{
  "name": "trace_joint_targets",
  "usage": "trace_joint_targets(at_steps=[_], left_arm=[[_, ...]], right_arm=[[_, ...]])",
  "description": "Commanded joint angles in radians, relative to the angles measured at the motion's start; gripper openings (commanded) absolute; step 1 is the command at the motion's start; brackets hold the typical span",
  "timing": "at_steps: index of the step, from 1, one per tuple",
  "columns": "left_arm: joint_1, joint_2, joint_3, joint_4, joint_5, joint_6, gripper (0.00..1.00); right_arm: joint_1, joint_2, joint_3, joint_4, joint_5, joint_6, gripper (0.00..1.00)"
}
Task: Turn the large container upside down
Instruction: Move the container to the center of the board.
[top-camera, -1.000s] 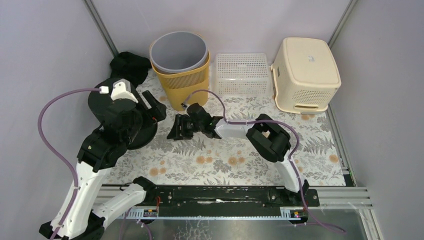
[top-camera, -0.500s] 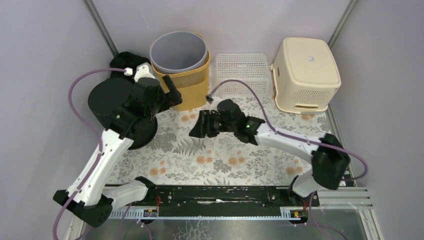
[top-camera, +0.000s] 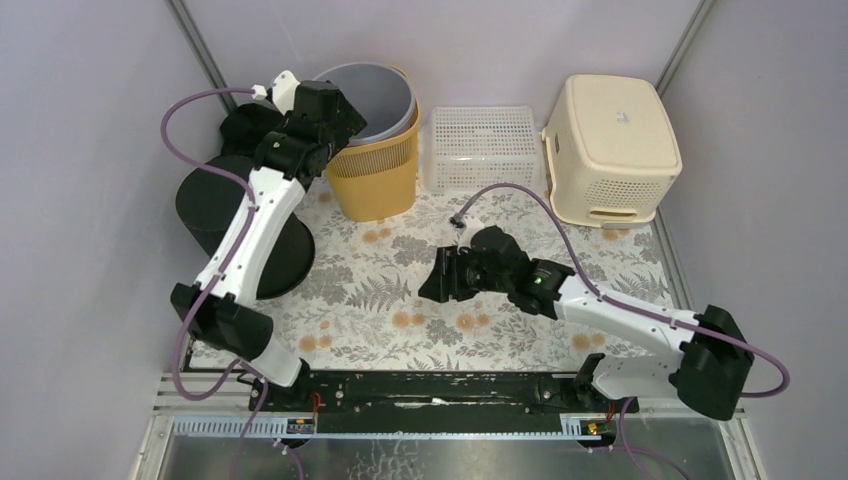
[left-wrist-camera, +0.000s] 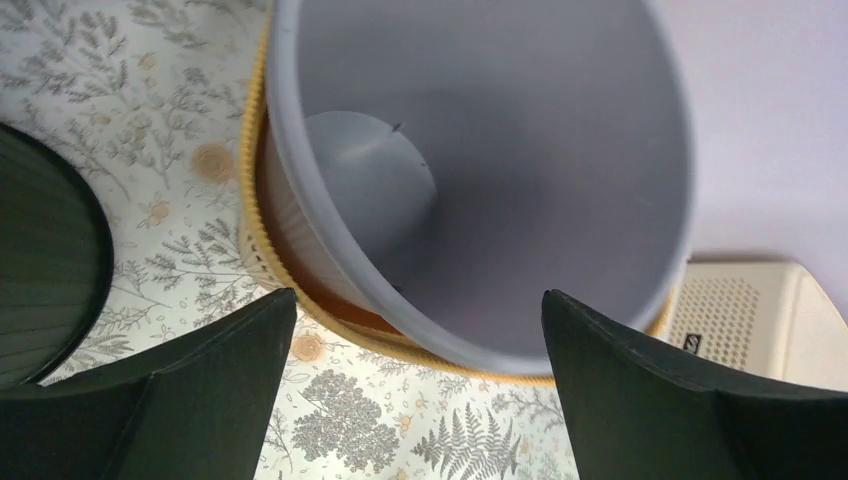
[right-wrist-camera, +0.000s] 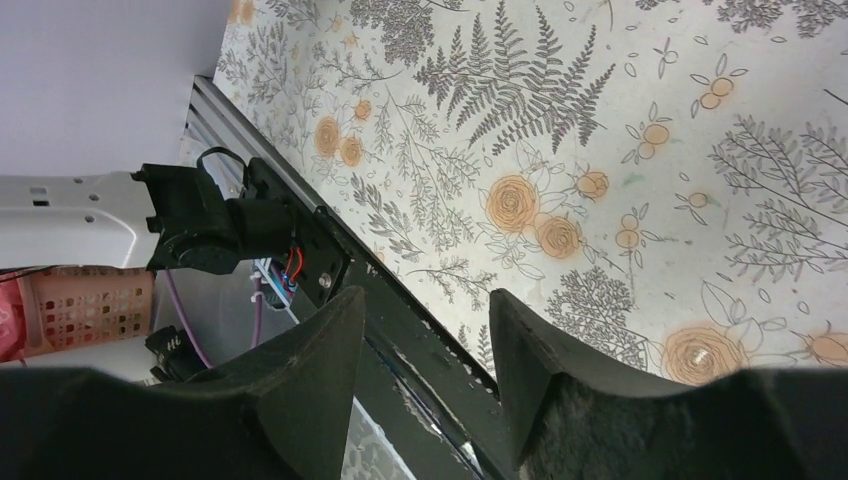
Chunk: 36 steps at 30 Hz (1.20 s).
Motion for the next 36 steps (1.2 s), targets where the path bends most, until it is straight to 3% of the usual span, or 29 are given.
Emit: trace_joint_targets(at_steps=[1, 9, 19, 25, 30, 33, 36], left_arm=[[0.051, 0.052, 0.075, -0.086, -0.045, -0.116, 1.0], [0.078, 0.094, 0.094, -0.133, -0.048, -0.16, 1.0], [0.083, 0.163, 0.084, -0.101, 0.002, -0.074, 1.0], [0.083, 0.149, 0.035, -0.052, 0.056, -0.025, 0.82], [0.082, 0.127, 0.031, -0.042, 0.129, 0.047, 0.45], [0.083, 0.103, 0.02, -0.03, 0.211, 0.102, 0.31], [0.083, 0.058, -0.018, 0.013, 0.321, 0.157, 0.27]], right_arm=[[0.001, -0.071, -0.027, -0.002, 0.037, -0.031, 0.57], [0.0, -0.071, -0.057, 0.022, 0.016, -0.026, 0.57], [0.001, -0.09, -0.021, -0.021, 0.037, -0.051, 0.57], [0.0, -0.105, -0.015, -0.042, 0.047, -0.058, 0.57], [-0.001, -0.12, 0.017, -0.082, 0.07, -0.08, 0.57], [-0.001, -0.123, 0.051, -0.116, 0.084, -0.102, 0.57], [-0.003, -0.127, 0.093, -0.149, 0.091, -0.123, 0.57]])
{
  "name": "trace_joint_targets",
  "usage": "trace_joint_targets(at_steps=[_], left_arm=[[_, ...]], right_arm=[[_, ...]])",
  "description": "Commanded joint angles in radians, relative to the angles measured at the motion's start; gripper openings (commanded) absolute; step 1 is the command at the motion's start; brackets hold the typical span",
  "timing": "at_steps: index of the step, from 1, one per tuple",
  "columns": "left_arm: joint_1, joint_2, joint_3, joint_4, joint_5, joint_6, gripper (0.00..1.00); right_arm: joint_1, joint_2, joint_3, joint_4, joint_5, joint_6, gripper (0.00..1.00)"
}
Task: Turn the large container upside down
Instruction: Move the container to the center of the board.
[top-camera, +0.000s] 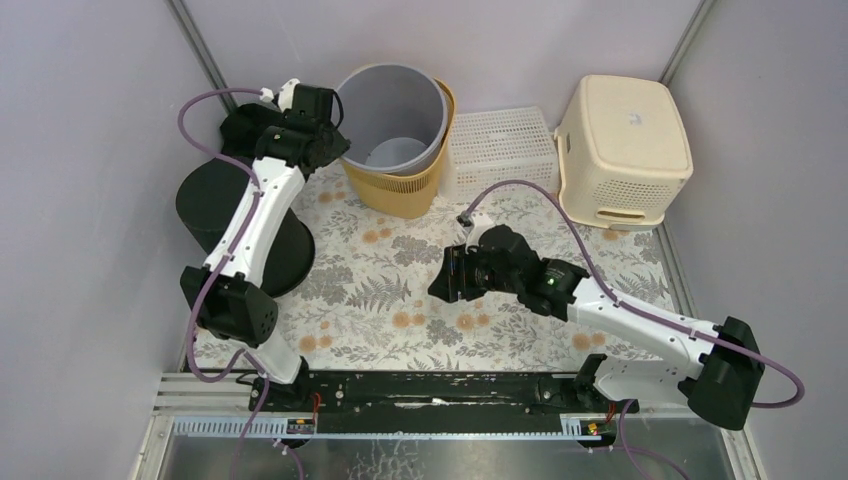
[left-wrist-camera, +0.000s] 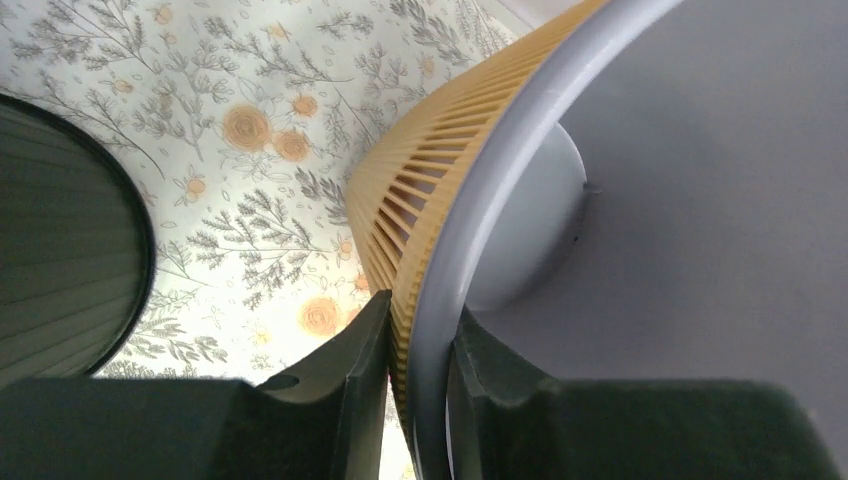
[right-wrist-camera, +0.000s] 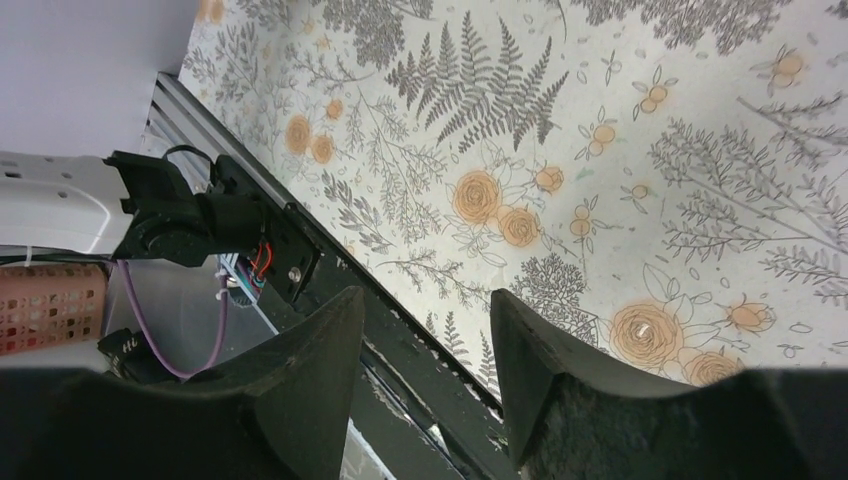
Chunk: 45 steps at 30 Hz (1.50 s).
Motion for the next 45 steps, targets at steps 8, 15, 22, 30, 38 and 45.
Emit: trace_joint_targets(at_steps=[8, 15, 22, 30, 38, 45], left_arm=[[-0.01, -0.136, -0.04, 0.012, 0.335, 0.149, 0.27], [-0.011, -0.196, -0.022, -0.075, 0.43, 0.18, 0.28], [-0.027, -0.275, -0.064, -0.107, 0.534, 0.184, 0.29], [-0.205, -0.316, -0.136, -0.092, 0.472, 0.151, 0.39], [-0.29, -0.36, -0.254, -0.025, 0.422, 0.124, 0.84], [-0.291, -0.398, -0.151, -0.046, 0.368, 0.176, 1.0]], right_arm=[[-0.005, -0.066, 0.246, -0.156, 0.078, -0.116, 0.58], [-0.006, -0.098, 0.392, -0.279, 0.233, -0.192, 0.59], [-0.009, -0.135, 0.503, -0.349, 0.408, -0.224, 0.61], [-0.007, -0.106, 0.624, -0.46, 0.554, -0.269, 0.62], [-0.01, -0.067, 0.688, -0.59, 0.599, -0.243, 0.61], [-0.012, -0.033, 0.767, -0.721, 0.659, -0.213, 0.58]])
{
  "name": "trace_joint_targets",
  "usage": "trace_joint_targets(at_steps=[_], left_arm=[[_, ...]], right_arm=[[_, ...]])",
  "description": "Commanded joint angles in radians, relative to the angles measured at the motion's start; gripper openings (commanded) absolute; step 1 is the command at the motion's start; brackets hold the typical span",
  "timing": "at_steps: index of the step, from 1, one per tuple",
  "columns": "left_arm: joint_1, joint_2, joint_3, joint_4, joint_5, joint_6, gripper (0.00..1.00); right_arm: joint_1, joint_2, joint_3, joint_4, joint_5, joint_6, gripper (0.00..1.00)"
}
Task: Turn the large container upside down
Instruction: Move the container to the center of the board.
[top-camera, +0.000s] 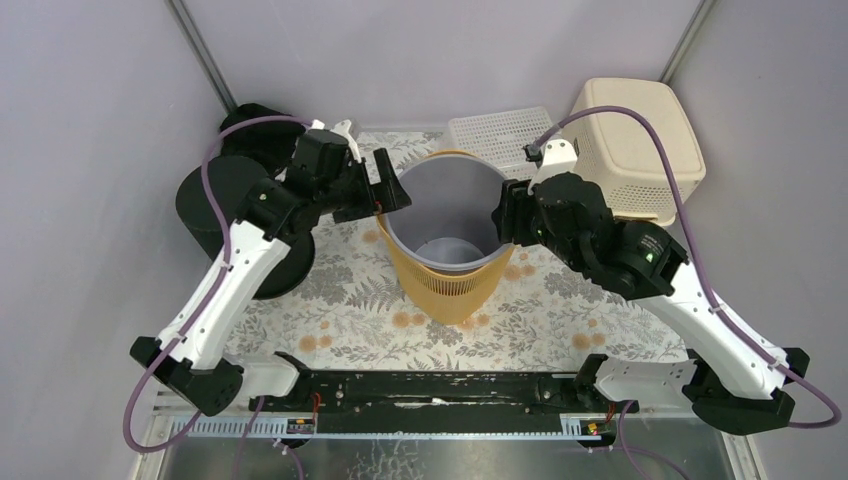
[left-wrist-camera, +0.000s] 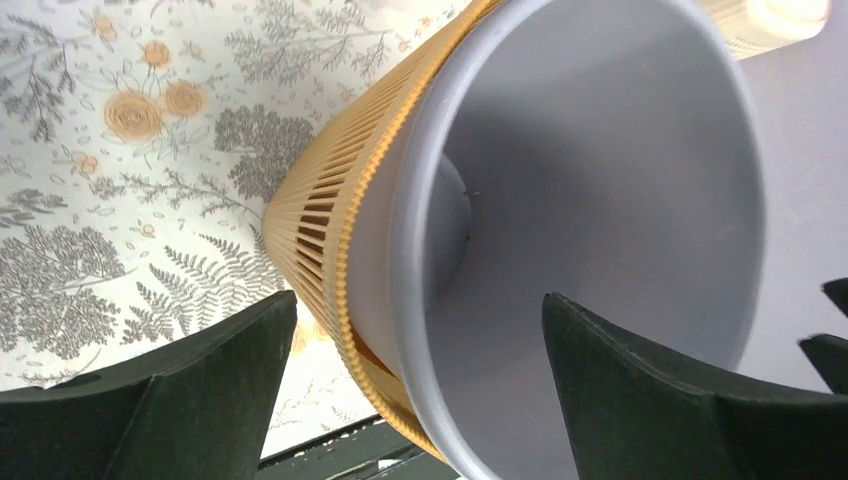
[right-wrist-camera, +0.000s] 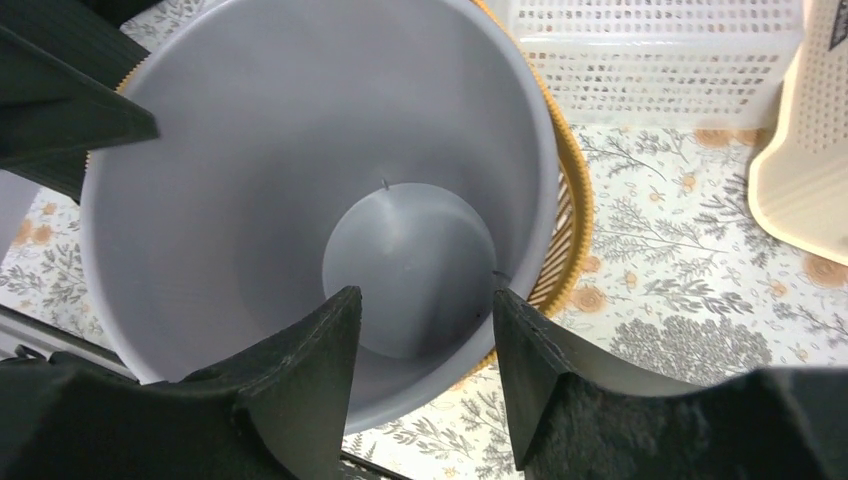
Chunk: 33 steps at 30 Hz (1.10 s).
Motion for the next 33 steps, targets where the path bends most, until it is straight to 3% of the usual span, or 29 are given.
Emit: trace_joint_targets(at_steps=[1, 7, 13, 19, 33], left_arm=[[-0.003, -0.03, 0.116, 0.05, -0.043, 0.042, 1.0], [-0.04, 0.041, 0.243, 0.002, -0.055, 0.085, 1.0], [-0.15, 0.128, 0.369, -0.105, -0.245, 0.106, 0.98], [-0.271, 0.219, 0.531, -0.279, -0.446, 0.105, 0.89], [-0.318, 0.216, 0.477, -0.336, -0.493, 0.074, 0.81]], right_arm=[[-0.008, 0.011, 0.094, -0.095, 0.072, 0.026, 0.57], [-0.035, 0.047, 0.123, -0.16, 0.087, 0.037, 0.55], [-0.164, 0.118, 0.179, -0.222, -0.07, 0.026, 0.54], [-0.192, 0.164, 0.236, -0.26, -0.126, 0.013, 0.51], [-0.201, 0.192, 0.206, -0.251, -0.141, 0.007, 0.47]])
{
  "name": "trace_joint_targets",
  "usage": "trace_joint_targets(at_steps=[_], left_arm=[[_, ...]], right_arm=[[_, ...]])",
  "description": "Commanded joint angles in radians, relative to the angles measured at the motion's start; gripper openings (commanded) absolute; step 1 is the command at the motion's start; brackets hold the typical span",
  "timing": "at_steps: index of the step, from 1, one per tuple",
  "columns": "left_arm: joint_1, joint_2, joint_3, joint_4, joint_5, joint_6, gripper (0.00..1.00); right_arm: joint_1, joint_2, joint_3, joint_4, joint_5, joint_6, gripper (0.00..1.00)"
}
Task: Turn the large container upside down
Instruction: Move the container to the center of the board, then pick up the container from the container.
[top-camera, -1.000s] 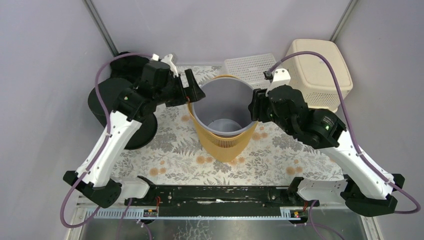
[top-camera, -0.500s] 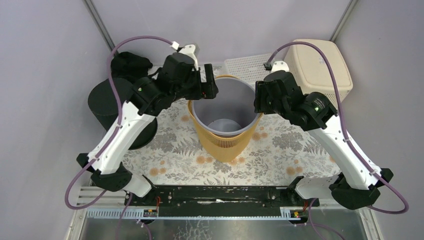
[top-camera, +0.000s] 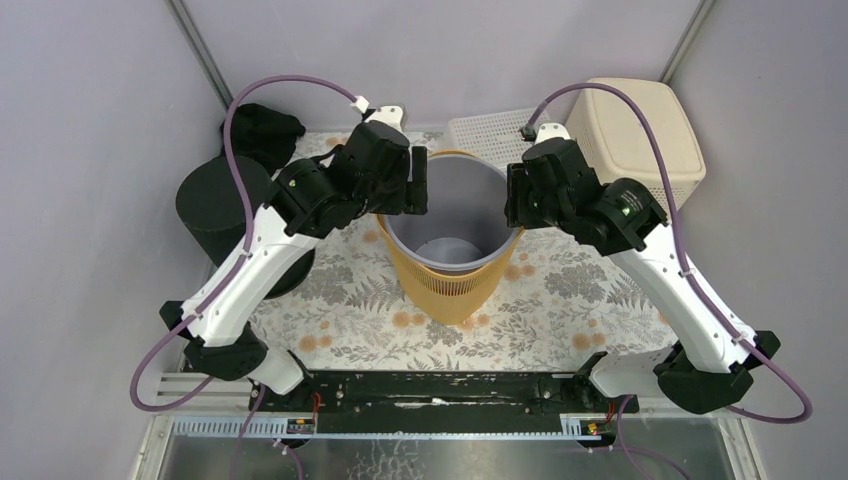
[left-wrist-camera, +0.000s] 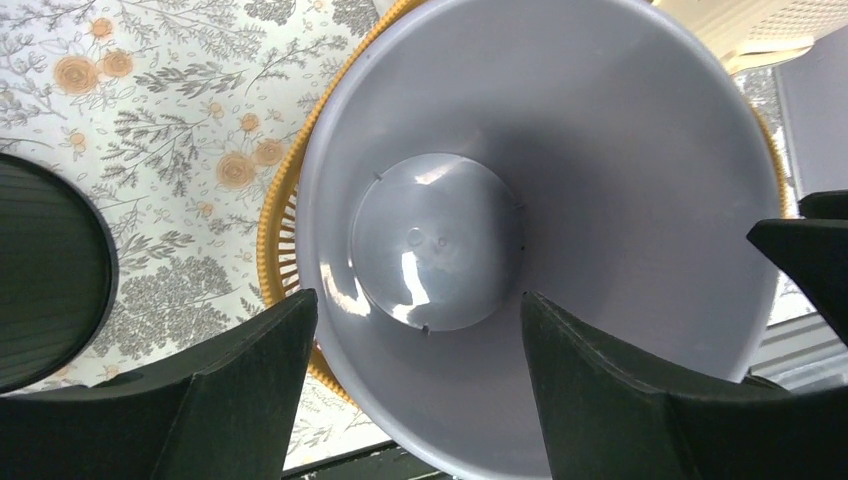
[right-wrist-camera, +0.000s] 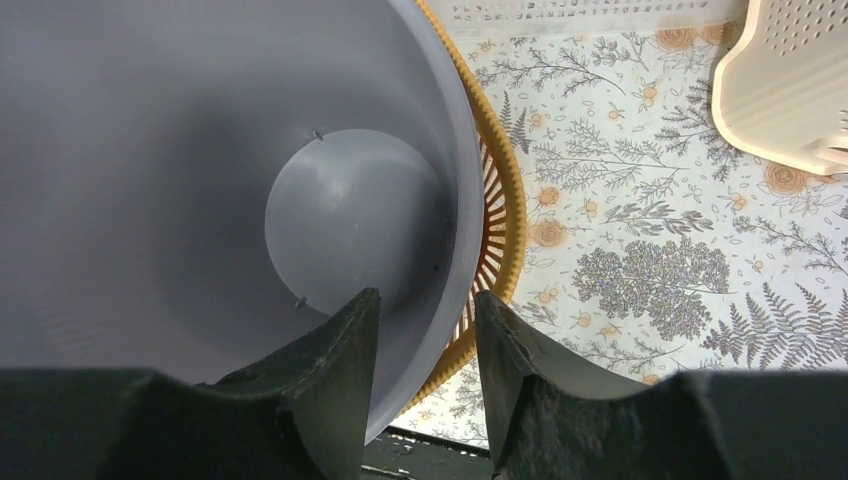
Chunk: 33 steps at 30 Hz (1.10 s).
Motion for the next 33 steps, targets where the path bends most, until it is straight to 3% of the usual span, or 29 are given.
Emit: trace_joint_targets(at_steps=[1, 22, 33], left_arm=[[-0.014, -0.01, -0.016, -0.042, -0.056, -0.016, 0.8], [-0.037, 0.001, -0.067, -0.066, -0.101, -0.041, 0.8], [-0.039, 0.032, -0.074, -0.072, -0.129, -0.043, 0.75]], right_arm=[[-0.009, 0.005, 0.01, 0.002, -0.017, -0.015, 0.47], [-0.02, 0.014, -0.031, 0.035, 0.0, -0.028, 0.47], [-0.047, 0.032, -0.051, 0.072, -0.029, -0.041, 0.47]])
